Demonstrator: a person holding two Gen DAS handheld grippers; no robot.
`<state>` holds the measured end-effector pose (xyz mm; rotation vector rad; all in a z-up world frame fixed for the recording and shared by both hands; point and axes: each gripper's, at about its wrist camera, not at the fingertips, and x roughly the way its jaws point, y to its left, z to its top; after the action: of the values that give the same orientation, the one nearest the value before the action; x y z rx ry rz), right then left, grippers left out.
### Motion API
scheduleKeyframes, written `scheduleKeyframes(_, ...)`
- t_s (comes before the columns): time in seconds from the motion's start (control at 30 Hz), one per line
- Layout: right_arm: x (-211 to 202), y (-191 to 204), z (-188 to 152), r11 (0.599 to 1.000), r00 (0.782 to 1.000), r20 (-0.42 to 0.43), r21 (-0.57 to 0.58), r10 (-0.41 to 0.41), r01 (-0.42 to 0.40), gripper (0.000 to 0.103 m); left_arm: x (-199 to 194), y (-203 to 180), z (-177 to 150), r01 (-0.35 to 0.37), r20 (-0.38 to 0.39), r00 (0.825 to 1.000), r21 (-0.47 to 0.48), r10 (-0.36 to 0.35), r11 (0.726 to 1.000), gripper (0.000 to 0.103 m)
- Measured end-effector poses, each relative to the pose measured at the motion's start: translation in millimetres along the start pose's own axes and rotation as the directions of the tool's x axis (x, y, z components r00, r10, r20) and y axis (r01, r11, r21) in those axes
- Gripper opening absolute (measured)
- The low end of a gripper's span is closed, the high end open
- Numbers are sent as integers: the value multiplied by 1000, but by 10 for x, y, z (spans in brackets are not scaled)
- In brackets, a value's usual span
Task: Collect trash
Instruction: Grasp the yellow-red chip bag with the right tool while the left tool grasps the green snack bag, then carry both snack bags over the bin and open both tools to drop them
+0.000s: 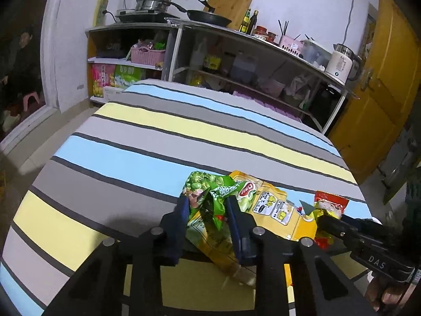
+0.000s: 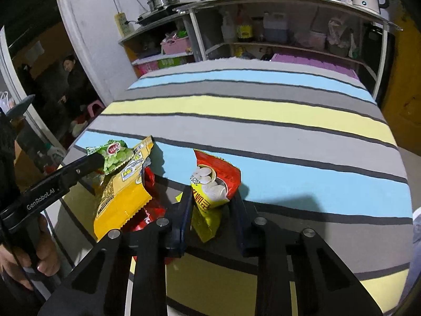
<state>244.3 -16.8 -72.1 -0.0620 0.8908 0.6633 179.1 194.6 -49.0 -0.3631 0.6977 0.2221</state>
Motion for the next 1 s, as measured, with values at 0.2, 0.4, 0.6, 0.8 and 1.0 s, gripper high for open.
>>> scheduleKeyframes(0.2, -179, -36, -46, 1000, 999, 37, 5, -12, 12, 28, -125, -36, -15, 20, 22, 1000, 7, -20, 1000, 19)
scheduleKeyframes(0.4, -370, -109, -115, 1000, 998, 65, 26, -18, 16, 27, -308, -146, -22, 40, 49, 998, 30, -41, 999, 14)
scheduleKeyframes(0.6, -648, -196, -222, 999, 994, 103, 47, -30, 25, 27, -492, -362, -79, 81, 56, 995, 60, -85, 995, 14)
scheduleKeyframes(0.8, -961, -318, -382, 996, 989, 133, 73, -62, 52, 27, -654, -698, -187, 134, 52, 989, 112, -140, 985, 14)
scheduleKeyframes(1.0, -1247, -452, -521, 991, 982, 159, 97, -104, 89, 27, -773, -1085, -303, 188, 37, 980, 168, -197, 968, 14)
